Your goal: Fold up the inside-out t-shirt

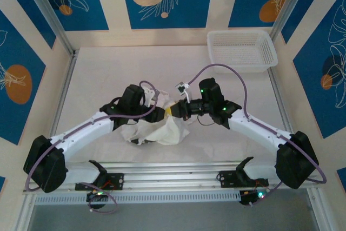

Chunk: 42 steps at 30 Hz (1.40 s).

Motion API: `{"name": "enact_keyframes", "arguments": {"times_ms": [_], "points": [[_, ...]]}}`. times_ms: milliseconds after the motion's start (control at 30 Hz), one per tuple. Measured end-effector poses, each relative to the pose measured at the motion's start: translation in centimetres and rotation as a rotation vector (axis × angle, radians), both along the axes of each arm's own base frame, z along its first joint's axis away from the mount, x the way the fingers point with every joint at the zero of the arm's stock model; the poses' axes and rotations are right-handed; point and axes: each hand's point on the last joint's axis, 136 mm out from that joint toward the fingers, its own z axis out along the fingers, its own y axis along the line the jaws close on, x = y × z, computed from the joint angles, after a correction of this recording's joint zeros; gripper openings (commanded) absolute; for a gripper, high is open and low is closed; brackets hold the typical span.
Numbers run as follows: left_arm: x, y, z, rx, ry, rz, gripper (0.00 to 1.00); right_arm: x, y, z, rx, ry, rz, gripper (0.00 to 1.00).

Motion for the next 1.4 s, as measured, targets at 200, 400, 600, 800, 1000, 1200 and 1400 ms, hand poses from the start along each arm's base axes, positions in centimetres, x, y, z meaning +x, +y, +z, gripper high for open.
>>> {"name": "enact_keyframes", "arguments": {"times_ms": [200, 400, 600, 800, 1000, 1200, 1400], "points": [[0.5, 1.0, -1.0, 0.053, 0.001, 0.051, 0.00, 0.1, -0.1, -0.2, -0.007, 0.003, -0.009, 0.00], [-0.1, 0.1, 3.0, -0.175, 0.061, 0.022, 0.00, 3.0, -2.2, -1.9, -0.066, 0.012, -0.160, 0.05], [-0.1, 0.5, 10.4, -0.446, 0.069, -0.002, 0.00, 5.3, -7.9, -9.2, -0.171, 0.197, -0.373, 0.24], [-0.7, -0.1, 11.5, -0.498, 0.112, -0.053, 0.00, 3.7, -8.4, -8.1, -0.172, 0.145, -0.428, 0.54], [-0.9, -0.5, 10.8, -0.504, 0.165, -0.071, 0.00, 0.1, -4.9, -1.0, -0.092, -0.337, -0.325, 0.58], [-1.4, -0.6, 11.0, -0.509, 0.176, -0.098, 0.00, 1.7, -2.0, -2.3, -0.243, -0.689, -0.266, 0.58], [-2.1, -0.5, 11.5, -0.487, 0.166, -0.133, 0.00, 4.5, -1.6, -5.2, -0.422, -0.807, -0.227, 0.37]]}}
